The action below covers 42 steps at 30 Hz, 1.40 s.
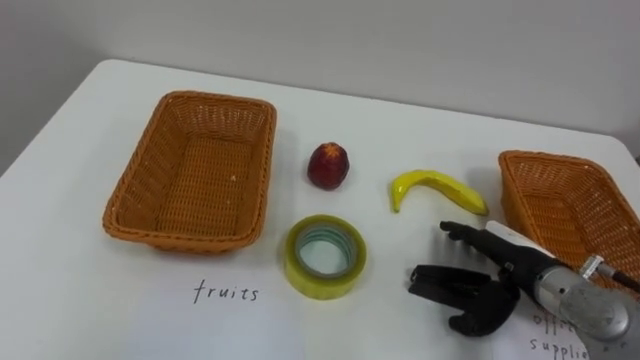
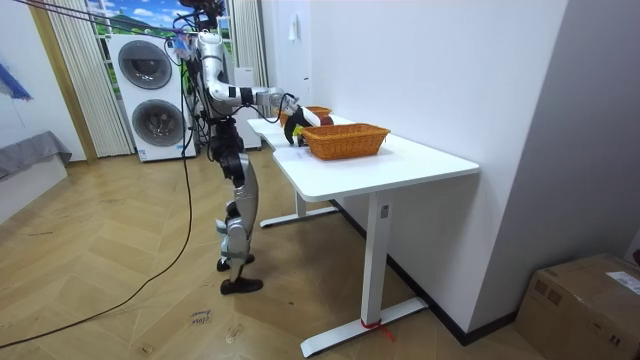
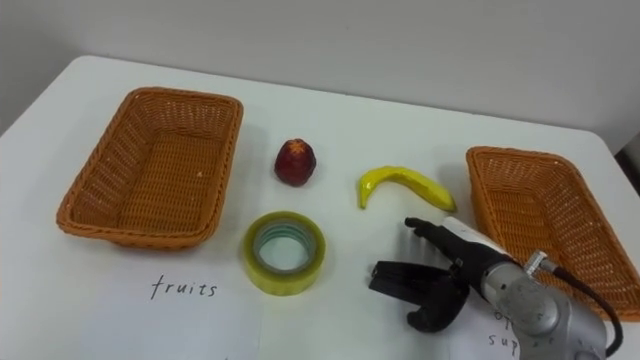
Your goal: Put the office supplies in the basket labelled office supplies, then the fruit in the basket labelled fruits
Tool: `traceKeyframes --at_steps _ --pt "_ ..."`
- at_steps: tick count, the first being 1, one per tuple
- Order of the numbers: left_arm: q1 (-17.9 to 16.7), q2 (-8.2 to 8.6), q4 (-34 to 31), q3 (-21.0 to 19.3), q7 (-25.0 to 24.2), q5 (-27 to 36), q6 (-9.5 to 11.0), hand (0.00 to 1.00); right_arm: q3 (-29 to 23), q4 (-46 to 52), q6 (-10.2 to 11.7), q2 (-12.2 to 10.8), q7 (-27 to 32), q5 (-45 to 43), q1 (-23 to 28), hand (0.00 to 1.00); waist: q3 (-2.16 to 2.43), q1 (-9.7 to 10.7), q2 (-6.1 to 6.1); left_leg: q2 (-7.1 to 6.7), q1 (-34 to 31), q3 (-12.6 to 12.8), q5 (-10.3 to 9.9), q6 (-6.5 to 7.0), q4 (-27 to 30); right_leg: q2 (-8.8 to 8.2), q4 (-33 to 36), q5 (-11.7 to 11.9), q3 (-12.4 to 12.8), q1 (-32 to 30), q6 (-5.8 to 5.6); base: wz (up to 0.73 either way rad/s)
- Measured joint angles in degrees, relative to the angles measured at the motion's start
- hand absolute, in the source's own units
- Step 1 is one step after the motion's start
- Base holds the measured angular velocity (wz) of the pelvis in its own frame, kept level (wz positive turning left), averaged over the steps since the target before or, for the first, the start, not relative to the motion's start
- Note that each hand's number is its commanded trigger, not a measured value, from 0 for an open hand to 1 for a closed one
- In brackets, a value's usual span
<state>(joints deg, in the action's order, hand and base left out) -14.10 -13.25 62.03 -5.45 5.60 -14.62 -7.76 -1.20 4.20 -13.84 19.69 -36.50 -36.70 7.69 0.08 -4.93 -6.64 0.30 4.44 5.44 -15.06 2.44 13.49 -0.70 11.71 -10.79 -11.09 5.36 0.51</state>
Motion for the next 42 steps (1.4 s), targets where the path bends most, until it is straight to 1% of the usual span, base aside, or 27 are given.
traceKeyframes --at_steps 3,5,9,11,15,18,20,23,24,27,28,29,30,31,35,42 --pt "0.17 0.00 -0.05 -0.01 0.00 0.00 -0.30 0.00 0.12 0.02 0.00 0.00 -0.18 -1.18 0.02 0.00 0.05 -0.02 -0.58 -0.03 -0.49 -0.01 0.03 0.04 0.09 -0.02 0.00 0.00 -0.03 -0.38 0.00 0.00" --pt "0.61 0.00 -0.07 0.03 0.00 0.00 -0.37 0.00 0.17 0.04 -0.05 0.00 -0.49 -1.99 0.02 0.00 0.11 -0.02 -0.75 -0.04 -0.61 -0.04 0.04 0.06 0.15 -0.02 -0.01 0.02 -0.03 -0.45 -0.02 0.00" --pt "0.90 -0.15 -0.15 0.05 0.01 0.00 -0.60 0.00 1.23 1.15 -1.27 0.01 -1.05 -4.45 -0.04 0.00 0.11 -0.07 -0.69 -0.03 -0.61 -0.04 0.05 0.07 0.17 -0.02 -0.06 0.05 -0.10 -0.41 -0.05 0.00" --pt "1.11 -0.16 -0.12 0.23 0.01 0.00 -0.64 0.00 1.66 1.01 -1.35 0.09 -1.17 -4.53 -0.25 0.00 0.11 -0.10 -0.61 -0.02 -0.62 -0.06 0.05 0.07 0.17 -0.03 -0.06 0.05 -0.13 -0.41 -0.05 0.00" --pt "1.19 -0.44 -0.13 2.27 0.00 0.04 -1.05 0.00 3.21 0.79 -2.60 0.25 -1.26 -5.99 -1.30 0.00 0.13 -0.15 -0.44 -0.02 -0.63 -0.14 0.05 0.07 0.21 -0.03 -0.04 0.06 -0.11 -0.41 -0.03 0.00" --pt "1.28 -0.68 -0.17 2.72 0.01 0.08 -1.09 0.00 5.06 0.74 -3.82 0.68 -1.24 -6.50 -2.01 0.00 0.14 -0.30 -0.39 -0.02 -0.64 -0.26 0.05 0.07 0.25 -0.02 -0.04 0.09 -0.15 -0.40 -0.02 0.00" --pt "1.36 -0.91 -0.19 3.51 0.11 0.10 -1.12 0.00 5.80 0.76 -3.84 0.93 -1.22 -6.66 -2.27 0.00 0.18 -0.38 -0.28 -0.03 -0.65 -0.33 0.05 0.07 0.25 -0.02 -0.05 0.09 -0.18 -0.40 -0.02 0.00" --pt "1.35 -0.92 -0.51 3.57 0.42 0.11 -1.25 0.00 6.73 0.76 -4.07 1.24 -1.21 -6.80 -2.82 0.00 0.20 -0.55 -0.18 -0.06 -0.70 -0.61 0.05 0.07 0.25 -0.02 -0.07 0.09 -0.30 -0.41 -0.03 0.04" --pt "1.35 -0.91 -0.90 3.62 0.43 0.11 -1.48 0.00 6.80 0.73 -4.47 1.24 -1.22 -6.88 -2.97 0.00 0.19 -0.66 -0.17 -0.07 -0.72 -0.74 0.05 0.07 0.25 -0.01 -0.07 0.09 -0.39 -0.41 -0.03 0.04" --pt "1.33 -0.91 -2.11 3.67 0.48 0.13 -1.70 0.00 6.80 0.58 -5.01 1.24 -1.22 -7.60 -3.18 0.00 0.17 -1.45 -0.10 -0.07 -0.74 -0.91 0.05 0.07 0.22 0.00 -0.09 0.09 -0.60 -0.42 -0.03 0.01" --pt "1.33 -0.91 -2.51 3.67 0.52 0.42 -1.74 0.00 6.81 0.64 -5.03 1.24 -1.36 -8.08 -3.21 0.05 0.17 -1.68 -0.07 -0.07 -0.77 -0.96 0.05 0.07 0.21 0.01 -0.08 0.09 -0.61 -0.38 -0.03 0.00" --pt "1.33 -0.91 -2.61 3.68 0.57 0.46 -1.74 0.00 6.84 0.66 -5.04 1.24 -1.55 -8.29 -3.26 0.31 0.17 -1.73 -0.07 -0.07 -0.79 -0.97 0.05 0.07 0.21 0.01 -0.08 0.09 -0.61 -0.37 -0.03 0.00" --pt "1.33 -0.90 -2.70 3.68 0.73 0.48 -1.78 0.00 6.86 0.73 -5.06 1.24 -1.78 -8.55 -3.28 0.91 0.17 -1.77 -0.06 -0.07 -0.81 -0.99 0.05 0.07 0.21 0.01 -0.08 0.09 -0.62 -0.37 -0.03 0.00" --pt "1.32 -0.89 -2.71 3.73 1.14 0.49 -1.86 0.00 6.86 0.73 -5.08 1.24 -1.84 -8.61 -3.29 1.00 0.17 -1.78 -0.06 -0.07 -0.81 -1.00 0.05 0.07 0.21 0.01 -0.08 0.10 -0.62 -0.37 -0.03 0.00" --pt "1.32 -0.89 -2.75 3.77 1.64 0.50 -2.08 0.00 6.96 0.83 -5.14 1.24 -1.45 -9.39 -3.29 1.00 0.16 -1.79 -0.06 -0.08 -0.82 -1.00 0.05 0.07 0.21 0.00 -0.08 0.10 -0.62 -0.37 -0.04 0.00" --pt "1.36 -0.89 -3.00 3.94 1.72 0.46 -2.17 0.00 9.25 1.02 -5.11 1.06 2.16 -14.53 -3.79 1.00 0.19 -1.81 0.14 -0.12 -0.81 -1.00 0.07 0.07 0.25 -0.02 -0.07 0.10 -0.62 -0.36 -0.04 0.00"
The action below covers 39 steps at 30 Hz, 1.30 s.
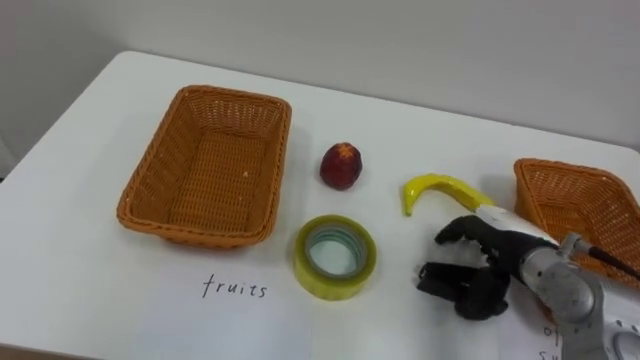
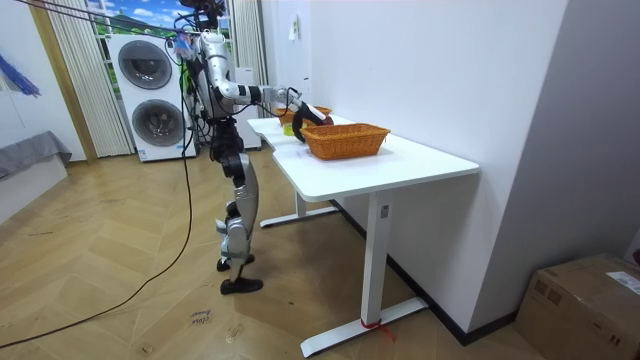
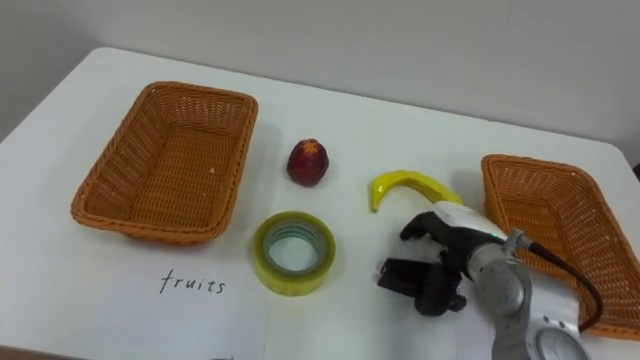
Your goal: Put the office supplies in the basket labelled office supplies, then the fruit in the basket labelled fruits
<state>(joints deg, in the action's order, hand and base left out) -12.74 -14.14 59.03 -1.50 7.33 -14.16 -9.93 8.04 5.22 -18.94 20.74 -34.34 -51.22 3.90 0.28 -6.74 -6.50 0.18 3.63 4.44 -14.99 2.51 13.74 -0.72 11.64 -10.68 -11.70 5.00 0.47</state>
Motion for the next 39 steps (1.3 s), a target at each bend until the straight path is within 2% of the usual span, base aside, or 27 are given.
traceKeyframes --at_steps 4,9,11,16,23,26,32,35,37,39 --pt "0.14 -0.01 0.14 0.13 -0.01 -0.04 0.00 0.00 0.94 0.00 -1.20 -0.13 0.75 -1.81 -0.59 1.00 0.00 -0.33 0.13 0.00 0.02 -0.13 0.01 0.01 -0.09 0.01 -0.03 0.00 -0.11 0.02 0.00 0.01" --pt "0.48 0.00 0.34 -0.06 -0.08 -0.02 -0.08 0.00 1.20 -0.02 -1.26 -0.13 0.94 -3.25 -0.79 1.00 0.00 -0.58 0.11 -0.02 0.00 -0.24 0.01 0.01 -0.10 0.00 -0.03 0.00 -0.16 0.03 0.00 0.00" --pt "0.67 -0.02 0.35 -0.07 -0.08 -0.01 -0.08 0.00 1.19 -0.26 -1.97 -0.13 0.68 -3.03 -0.69 1.00 0.00 -0.81 0.10 -0.03 -0.01 -0.32 0.01 0.01 -0.11 0.00 -0.03 0.00 -0.23 0.05 0.00 0.00" --pt "0.89 0.00 0.30 0.53 -0.08 -0.02 -0.07 0.00 1.17 -0.03 -2.24 -0.15 0.55 -2.63 -0.51 1.00 -0.01 -0.78 0.06 -0.03 -0.04 -0.55 0.01 0.01 -0.08 -0.03 -0.03 0.01 -1.02 0.19 -0.01 0.00" --pt "0.85 0.00 0.08 0.56 0.06 -0.07 -0.06 0.00 1.18 -0.01 -2.24 -0.21 0.94 -2.45 -0.34 1.00 0.00 -0.75 -0.10 0.00 -0.07 -0.54 0.02 -0.01 -0.11 0.02 -0.02 0.01 -0.85 -0.04 -0.01 -0.01" --pt "0.91 0.02 0.14 0.59 1.33 0.34 0.11 0.00 1.12 -0.47 -1.67 -0.21 2.92 0.11 -0.12 1.00 0.09 -0.90 -0.33 0.07 0.11 0.09 0.02 -0.01 -0.11 0.15 -0.03 0.02 0.48 -0.01 0.00 -0.10" --pt "0.88 0.16 1.44 0.14 3.44 0.15 1.88 0.00 -0.86 1.40 0.35 -1.27 6.57 3.08 2.44 1.00 0.05 -0.02 -0.22 0.03 0.08 0.20 0.02 0.00 -0.15 0.12 -0.04 0.06 0.69 -0.02 -0.04 0.00" --pt "-0.11 0.97 1.42 -0.67 3.80 0.26 1.89 0.00 -2.96 2.15 1.93 -1.54 6.05 9.85 2.83 1.00 -0.23 1.29 0.41 0.02 0.13 0.32 0.03 0.01 -0.15 0.11 -0.03 0.06 0.85 0.01 -0.04 0.00" --pt "-0.61 1.93 1.28 -2.07 3.77 0.22 1.90 0.00 -5.01 2.94 2.66 -2.71 6.23 14.91 2.99 1.00 -0.64 2.16 1.11 0.03 0.13 0.48 0.05 0.05 -0.18 0.10 -0.03 0.05 0.87 -0.04 -0.04 -0.02" --pt "-1.10 2.24 1.32 -2.66 3.68 0.19 2.23 0.00 -6.15 4.56 3.01 -2.71 6.58 17.29 2.98 1.00 -0.73 2.55 1.24 0.05 0.18 0.73 0.06 0.04 -0.29 0.12 -0.02 0.05 1.16 -0.13 -0.04 -0.07"
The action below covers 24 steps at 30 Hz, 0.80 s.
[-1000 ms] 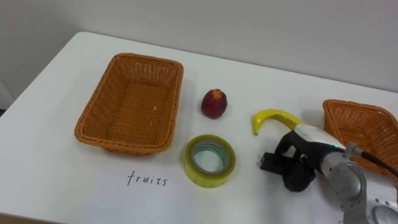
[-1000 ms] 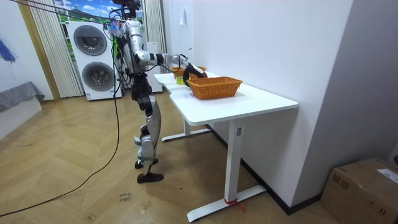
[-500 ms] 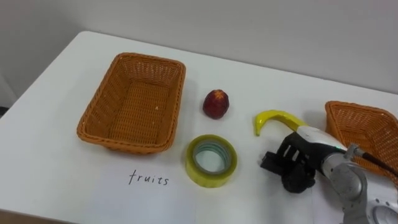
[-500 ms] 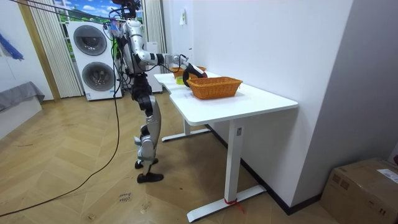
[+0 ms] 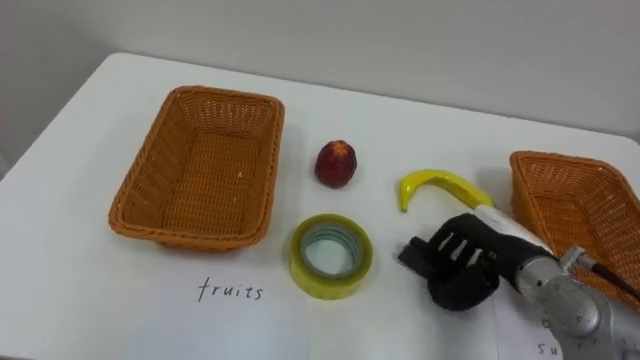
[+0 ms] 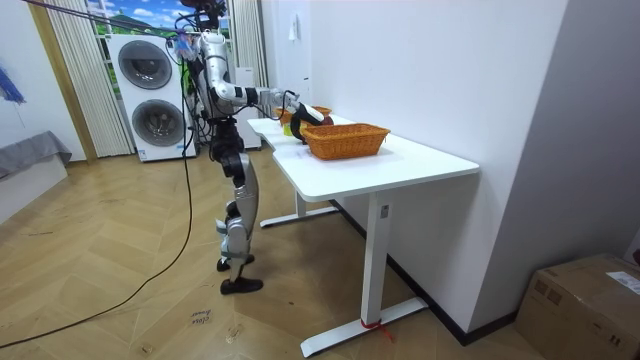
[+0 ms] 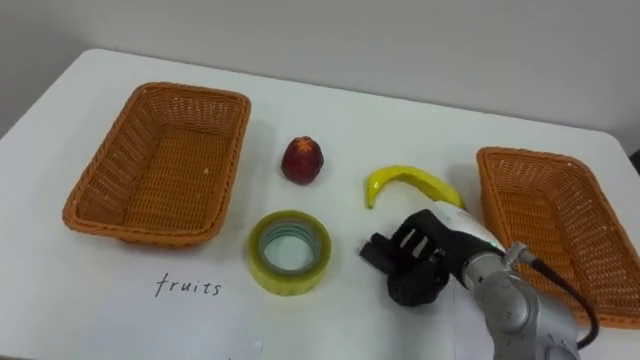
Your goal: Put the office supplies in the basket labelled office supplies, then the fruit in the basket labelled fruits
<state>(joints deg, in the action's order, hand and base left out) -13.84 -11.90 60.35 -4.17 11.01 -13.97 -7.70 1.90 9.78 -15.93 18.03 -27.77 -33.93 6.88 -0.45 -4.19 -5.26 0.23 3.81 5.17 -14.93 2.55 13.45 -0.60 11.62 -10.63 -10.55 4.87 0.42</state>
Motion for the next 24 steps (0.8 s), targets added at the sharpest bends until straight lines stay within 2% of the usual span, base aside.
traceKeyframes --at_steps 1,4,8,11,13,19,24 --pt "-0.14 0.05 0.05 -0.32 -0.04 -0.01 0.39 0.00 -1.10 0.86 1.17 0.00 0.56 0.68 -0.07 1.00 -0.05 0.36 0.16 0.02 0.05 0.15 0.00 0.00 -0.09 0.04 0.00 0.00 0.26 -0.01 0.00 -0.06" --pt "-0.85 0.04 0.06 -0.87 -0.19 -0.02 0.83 0.00 -3.41 2.69 2.76 -0.03 2.83 1.74 -0.14 1.00 0.02 0.63 0.20 0.08 0.68 0.80 0.04 0.00 -0.65 0.11 -0.01 0.00 0.87 0.11 0.00 -0.09" --pt "-2.04 0.11 0.38 -0.79 -0.47 -0.03 1.53 0.00 -5.38 3.01 4.17 -0.12 5.21 3.96 -0.14 1.00 0.19 0.94 -0.11 0.07 0.99 0.98 0.04 0.01 -0.72 0.10 -0.01 0.00 1.04 0.25 0.00 -0.03" --pt "-3.10 0.21 0.49 -0.83 -0.96 0.00 1.86 0.00 -6.28 4.64 5.04 -1.02 7.72 4.44 -0.14 1.00 0.25 1.17 -0.19 0.03 1.70 0.97 0.05 0.03 -0.82 0.07 -0.04 0.00 1.20 0.80 0.00 0.00" --pt "-3.51 0.23 0.61 -1.34 -1.63 -0.02 1.87 0.00 -7.08 4.86 6.72 -1.14 9.58 5.10 -0.18 1.00 0.25 1.17 -0.17 0.04 2.05 0.94 0.04 0.05 -1.07 0.07 -0.04 0.00 1.23 1.17 -0.01 0.00" --pt "-4.02 0.26 0.80 -1.28 -1.61 -0.02 1.87 0.00 -7.65 4.85 7.69 -1.32 14.46 7.64 -0.27 1.00 0.04 1.00 0.50 0.03 1.98 0.74 0.04 0.05 -0.71 0.04 -0.04 -0.01 1.07 1.45 -0.01 0.02" --pt "-4.09 0.30 1.56 -1.34 -1.48 -0.02 1.97 0.00 -7.67 4.85 8.99 -1.95 19.64 9.21 -0.27 1.00 0.26 1.13 1.24 0.00 1.93 0.76 0.15 0.03 -0.66 0.02 0.06 -0.01 1.06 1.28 -0.01 0.00"
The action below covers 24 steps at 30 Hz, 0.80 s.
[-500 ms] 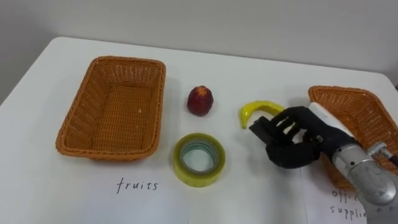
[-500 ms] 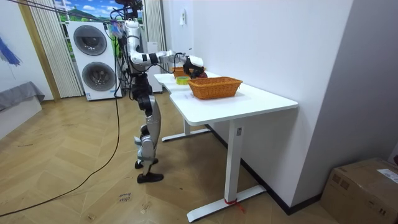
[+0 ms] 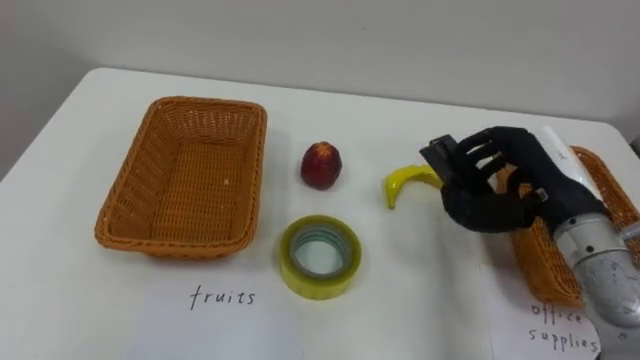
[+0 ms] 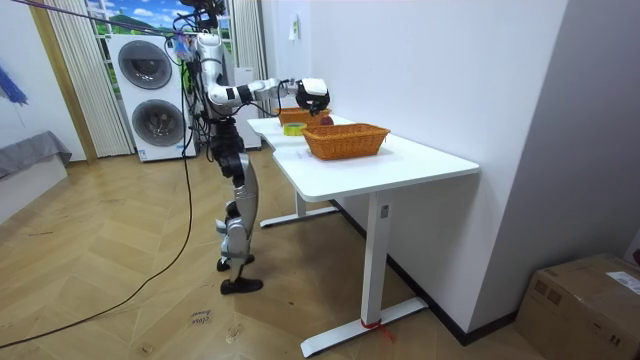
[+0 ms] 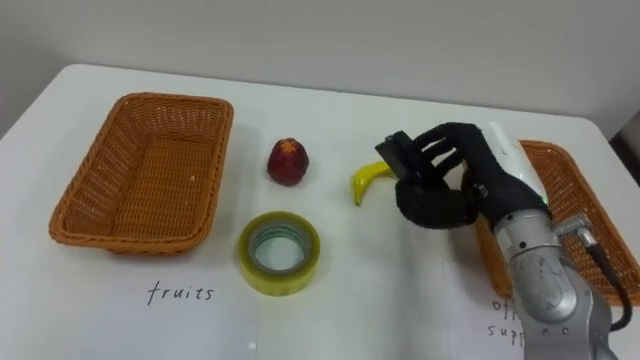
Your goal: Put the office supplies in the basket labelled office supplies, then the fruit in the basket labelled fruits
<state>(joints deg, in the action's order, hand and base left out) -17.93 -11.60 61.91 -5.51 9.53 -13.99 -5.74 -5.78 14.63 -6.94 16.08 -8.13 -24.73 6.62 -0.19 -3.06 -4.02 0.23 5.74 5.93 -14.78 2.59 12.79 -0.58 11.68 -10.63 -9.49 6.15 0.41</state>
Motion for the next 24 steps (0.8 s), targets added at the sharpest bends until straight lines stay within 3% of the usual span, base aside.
traceKeyframes --at_steps 9,16,24 --pt "-0.49 1.00 1.00 -1.65 -0.11 0.01 1.06 0.00 -2.77 0.09 3.16 0.01 9.71 1.31 0.00 1.00 0.27 1.18 -0.33 -0.03 -0.11 0.04 0.01 0.02 -0.13 -0.03 0.04 0.00 -0.12 -0.21 -0.01 0.00" --pt "-0.13 1.71 1.55 -2.59 -0.21 0.13 1.25 0.00 -5.22 -0.05 3.84 0.07 16.69 7.36 0.03 1.00 0.26 1.70 -0.37 0.00 -0.08 0.07 0.01 0.02 -0.11 0.02 0.02 0.00 -0.15 -0.19 -0.01 0.00" --pt "-0.16 2.19 2.05 -4.52 -0.21 -0.02 1.21 0.00 -5.24 -2.12 4.59 0.21 19.68 8.73 0.17 1.00 0.23 1.97 -0.23 0.01 -0.03 0.17 0.01 0.01 -0.08 0.01 -0.03 0.00 -0.10 -0.17 -0.01 0.00"
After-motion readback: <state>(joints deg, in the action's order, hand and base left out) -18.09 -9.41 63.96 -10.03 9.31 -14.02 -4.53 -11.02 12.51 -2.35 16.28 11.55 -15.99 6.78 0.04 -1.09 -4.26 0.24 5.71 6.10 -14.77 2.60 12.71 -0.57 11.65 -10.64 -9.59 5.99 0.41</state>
